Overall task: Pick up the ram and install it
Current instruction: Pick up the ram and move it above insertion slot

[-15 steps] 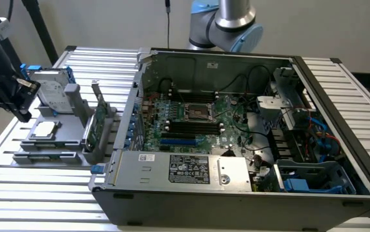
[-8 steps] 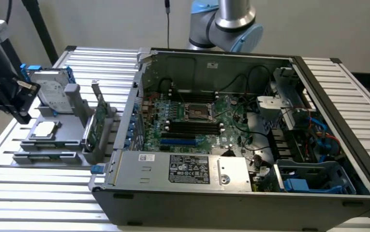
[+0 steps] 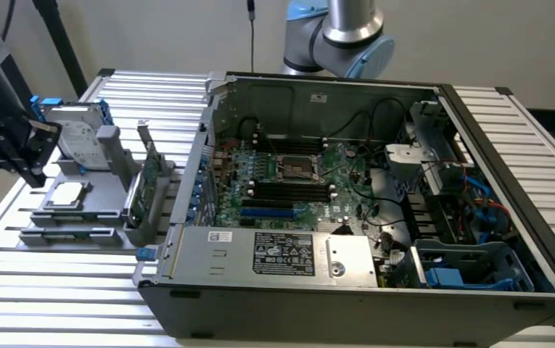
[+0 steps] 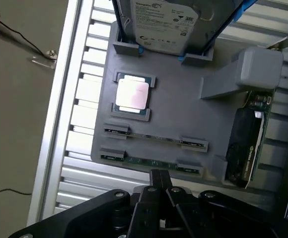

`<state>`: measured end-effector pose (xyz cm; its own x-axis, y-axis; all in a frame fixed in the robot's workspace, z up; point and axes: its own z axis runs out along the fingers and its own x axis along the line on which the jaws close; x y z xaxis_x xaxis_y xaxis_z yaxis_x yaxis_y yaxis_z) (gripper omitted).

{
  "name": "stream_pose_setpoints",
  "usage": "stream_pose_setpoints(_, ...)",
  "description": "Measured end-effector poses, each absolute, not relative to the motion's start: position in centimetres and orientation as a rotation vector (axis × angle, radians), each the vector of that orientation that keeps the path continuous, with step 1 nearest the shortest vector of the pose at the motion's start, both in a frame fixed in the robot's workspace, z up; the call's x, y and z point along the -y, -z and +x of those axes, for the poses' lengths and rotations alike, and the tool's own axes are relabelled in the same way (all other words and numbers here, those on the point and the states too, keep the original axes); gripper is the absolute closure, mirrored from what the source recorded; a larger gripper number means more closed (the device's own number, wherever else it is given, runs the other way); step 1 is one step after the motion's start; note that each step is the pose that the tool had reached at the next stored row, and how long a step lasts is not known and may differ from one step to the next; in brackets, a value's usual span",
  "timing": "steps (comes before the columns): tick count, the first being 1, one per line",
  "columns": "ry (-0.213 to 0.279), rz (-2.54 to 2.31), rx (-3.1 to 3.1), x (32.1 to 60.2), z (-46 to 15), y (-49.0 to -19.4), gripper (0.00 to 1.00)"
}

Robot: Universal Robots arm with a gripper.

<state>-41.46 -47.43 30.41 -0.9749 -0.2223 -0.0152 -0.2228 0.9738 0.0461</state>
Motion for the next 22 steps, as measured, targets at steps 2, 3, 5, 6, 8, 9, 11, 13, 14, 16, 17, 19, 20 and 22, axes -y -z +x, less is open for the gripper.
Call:
stream_pose_setpoints(2,-0.075,-0.408,-3.105,47.43,-41.46,-30.33,0.89)
stream_pose_setpoints(3,-0.075,-0.435,-3.102,47.43,-41.46,-30.29,0.89)
stream_pose_setpoints(5,-0.075,-0.491,-3.094,47.43,-41.46,-30.21,0.89)
stream_pose_setpoints(6,-0.075,-0.522,-3.09,47.42,-41.46,-30.17,0.89)
stream_pose_setpoints(8,-0.075,-0.577,-3.081,47.43,-41.46,-30.09,0.89)
stream_pose_setpoints(9,-0.075,-0.604,-3.076,47.43,-41.46,-30.05,0.89)
stream_pose_setpoints(11,-0.076,-0.66,-3.065,47.42,-41.46,-29.98,0.89)
stream_pose_setpoints(13,-0.076,-0.718,-3.053,47.43,-41.46,-29.9,0.89)
stream_pose_setpoints(14,-0.076,-0.745,-3.047,47.43,-41.46,-29.86,0.89)
stream_pose_setpoints(16,-0.076,-0.8,-3.034,47.43,-41.46,-29.78,0.89)
stream_pose_setpoints(17,-0.076,-0.827,-3.027,47.42,-41.46,-29.75,0.89)
stream_pose_setpoints(19,-0.076,-0.884,-3.012,47.42,-41.46,-29.67,0.89)
stream_pose_setpoints(20,-0.076,-0.911,-3.004,47.42,-41.46,-29.63,0.89)
stream_pose_setpoints(22,-0.076,-0.965,-2.989,47.43,-41.46,-29.56,0.89)
